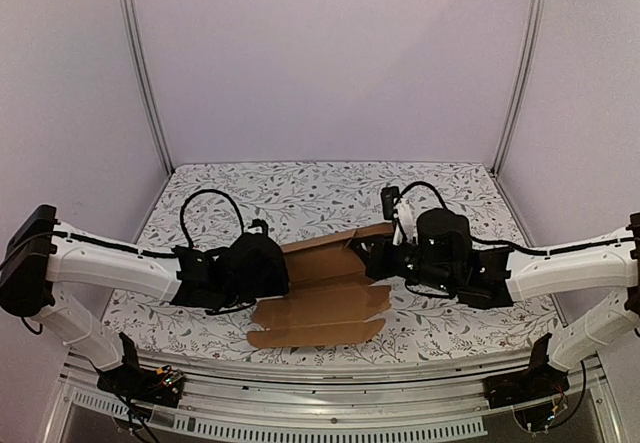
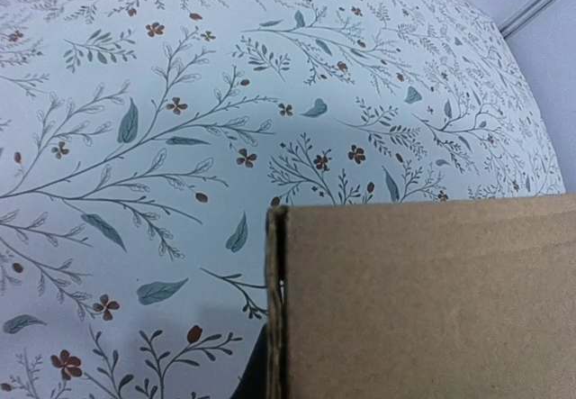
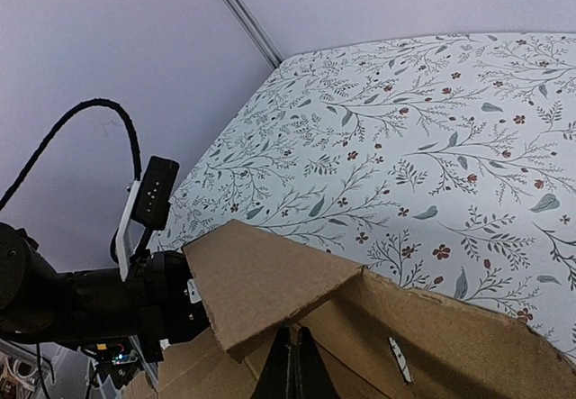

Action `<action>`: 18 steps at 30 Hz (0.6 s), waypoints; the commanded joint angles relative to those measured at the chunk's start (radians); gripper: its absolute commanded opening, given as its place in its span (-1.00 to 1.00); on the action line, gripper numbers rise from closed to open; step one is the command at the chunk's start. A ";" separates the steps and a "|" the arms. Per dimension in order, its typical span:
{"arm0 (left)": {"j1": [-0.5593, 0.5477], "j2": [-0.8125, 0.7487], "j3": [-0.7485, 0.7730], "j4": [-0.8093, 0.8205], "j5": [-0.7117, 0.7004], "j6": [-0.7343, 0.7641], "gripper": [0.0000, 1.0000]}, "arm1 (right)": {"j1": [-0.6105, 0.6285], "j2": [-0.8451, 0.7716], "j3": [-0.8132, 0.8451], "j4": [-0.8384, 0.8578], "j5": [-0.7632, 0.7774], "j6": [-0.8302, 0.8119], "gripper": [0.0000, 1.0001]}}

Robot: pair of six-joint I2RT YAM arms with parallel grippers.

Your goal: Fold the paper box

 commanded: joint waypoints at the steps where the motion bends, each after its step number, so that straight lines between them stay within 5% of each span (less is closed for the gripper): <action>1: -0.011 -0.013 -0.019 0.014 -0.039 0.017 -1.00 | 0.006 -0.078 -0.008 -0.108 -0.039 -0.066 -1.00; 18: 0.055 -0.133 -0.105 0.177 0.093 -0.039 -1.00 | 0.047 -0.402 -0.129 -0.186 -0.102 -0.192 -1.00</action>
